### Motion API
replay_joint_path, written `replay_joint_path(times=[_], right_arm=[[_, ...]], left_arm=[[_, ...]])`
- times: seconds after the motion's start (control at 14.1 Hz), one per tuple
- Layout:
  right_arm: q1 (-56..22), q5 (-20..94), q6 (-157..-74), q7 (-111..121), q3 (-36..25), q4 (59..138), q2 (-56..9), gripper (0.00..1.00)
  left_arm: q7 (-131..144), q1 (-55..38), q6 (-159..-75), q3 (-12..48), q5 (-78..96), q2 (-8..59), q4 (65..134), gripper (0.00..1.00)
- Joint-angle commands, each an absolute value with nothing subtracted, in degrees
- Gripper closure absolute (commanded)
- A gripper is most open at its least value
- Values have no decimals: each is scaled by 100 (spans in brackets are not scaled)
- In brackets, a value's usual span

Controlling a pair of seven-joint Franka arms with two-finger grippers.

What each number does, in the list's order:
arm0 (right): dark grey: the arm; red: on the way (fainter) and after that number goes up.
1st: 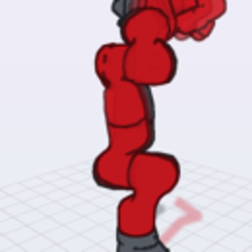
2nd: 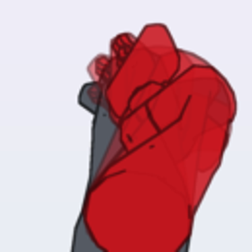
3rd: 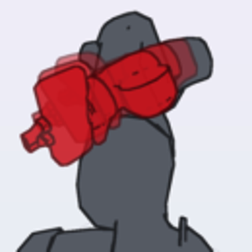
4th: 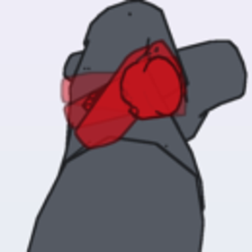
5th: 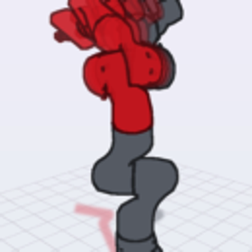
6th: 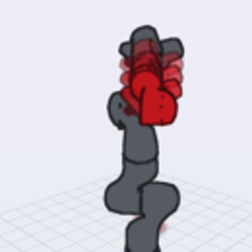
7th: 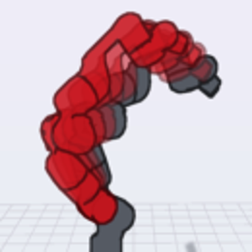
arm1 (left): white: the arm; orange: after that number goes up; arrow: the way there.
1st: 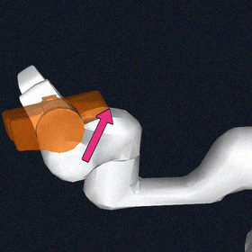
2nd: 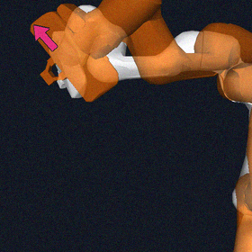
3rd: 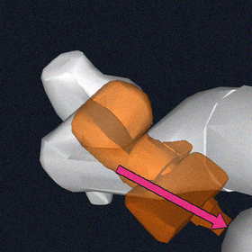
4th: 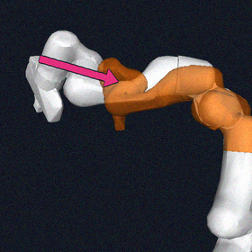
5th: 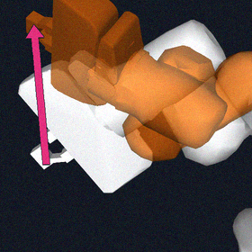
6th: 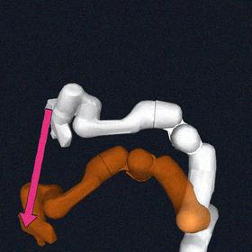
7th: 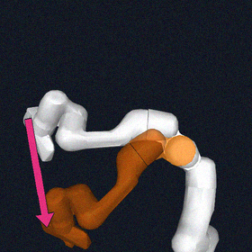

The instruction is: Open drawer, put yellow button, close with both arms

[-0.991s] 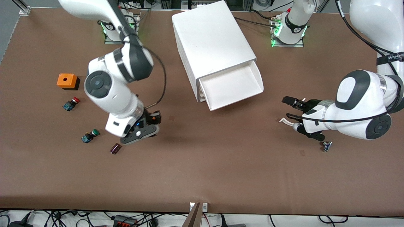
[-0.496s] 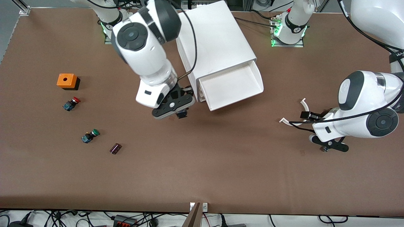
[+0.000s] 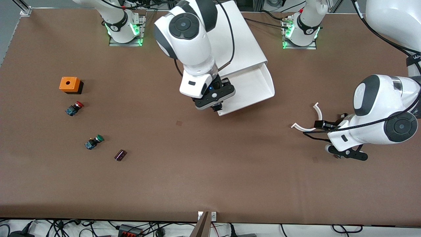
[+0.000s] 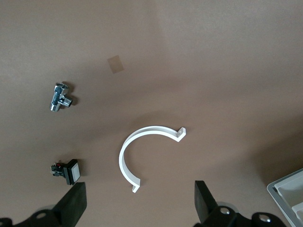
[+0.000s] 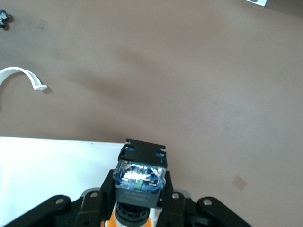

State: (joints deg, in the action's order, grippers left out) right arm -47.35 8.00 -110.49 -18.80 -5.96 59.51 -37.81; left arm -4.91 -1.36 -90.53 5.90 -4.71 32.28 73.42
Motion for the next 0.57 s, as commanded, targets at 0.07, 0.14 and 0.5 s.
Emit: replay_joint_path(times=[0.07, 0.14, 0.5], right_arm=[[-4957, 835, -11136, -2180, -668, 5616, -4043, 100], [-5018, 826, -11136, -2180, -668, 5625, -4086, 100], [-5317, 712, -11153, -2276, -677, 5607, -4342, 100]], left_arm=[[-431, -123, -9044, 606, -598, 3278, 7233, 0], [-431, -123, -9044, 606, -598, 3278, 7233, 0], [-431, -123, -9044, 606, -598, 3278, 7233, 0]])
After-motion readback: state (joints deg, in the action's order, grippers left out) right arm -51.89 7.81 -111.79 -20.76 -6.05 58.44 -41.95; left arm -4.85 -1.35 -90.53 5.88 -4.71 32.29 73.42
